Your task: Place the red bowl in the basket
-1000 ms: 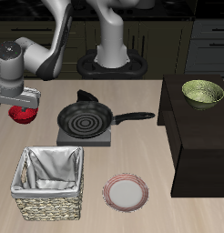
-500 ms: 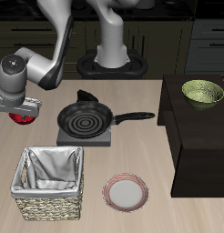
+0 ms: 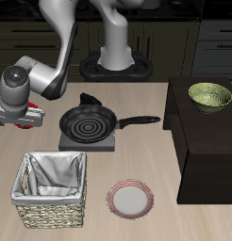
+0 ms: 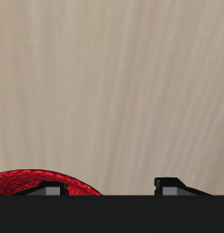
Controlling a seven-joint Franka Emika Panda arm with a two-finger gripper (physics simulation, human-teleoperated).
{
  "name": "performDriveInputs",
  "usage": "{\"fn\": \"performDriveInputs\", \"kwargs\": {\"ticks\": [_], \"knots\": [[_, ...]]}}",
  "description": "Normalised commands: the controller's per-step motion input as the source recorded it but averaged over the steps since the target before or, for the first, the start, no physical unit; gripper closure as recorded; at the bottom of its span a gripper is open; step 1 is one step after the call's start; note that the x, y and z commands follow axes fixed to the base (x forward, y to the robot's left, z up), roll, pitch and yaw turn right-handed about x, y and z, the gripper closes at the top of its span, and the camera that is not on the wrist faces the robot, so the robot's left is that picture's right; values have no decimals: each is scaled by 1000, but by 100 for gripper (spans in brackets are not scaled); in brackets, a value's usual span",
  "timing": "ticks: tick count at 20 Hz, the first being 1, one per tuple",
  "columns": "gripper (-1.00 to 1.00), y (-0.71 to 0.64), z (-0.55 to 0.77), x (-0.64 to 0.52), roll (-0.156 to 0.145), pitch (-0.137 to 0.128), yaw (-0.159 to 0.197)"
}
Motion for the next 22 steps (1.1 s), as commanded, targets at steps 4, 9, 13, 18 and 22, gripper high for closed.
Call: {"fn": "performDriveInputs", "kwargs": {"ticks": [4,9,13,18,22], "knots": [[100,-30,137,-21,-11,-16,-18],[100,-48,190,-21,-8,-32,-8],[100,-20,283,76,-8,-58,-8],[100,32,292,20,-12,-44,-23],[100,108,352,86,-3,-61,-12]]}}
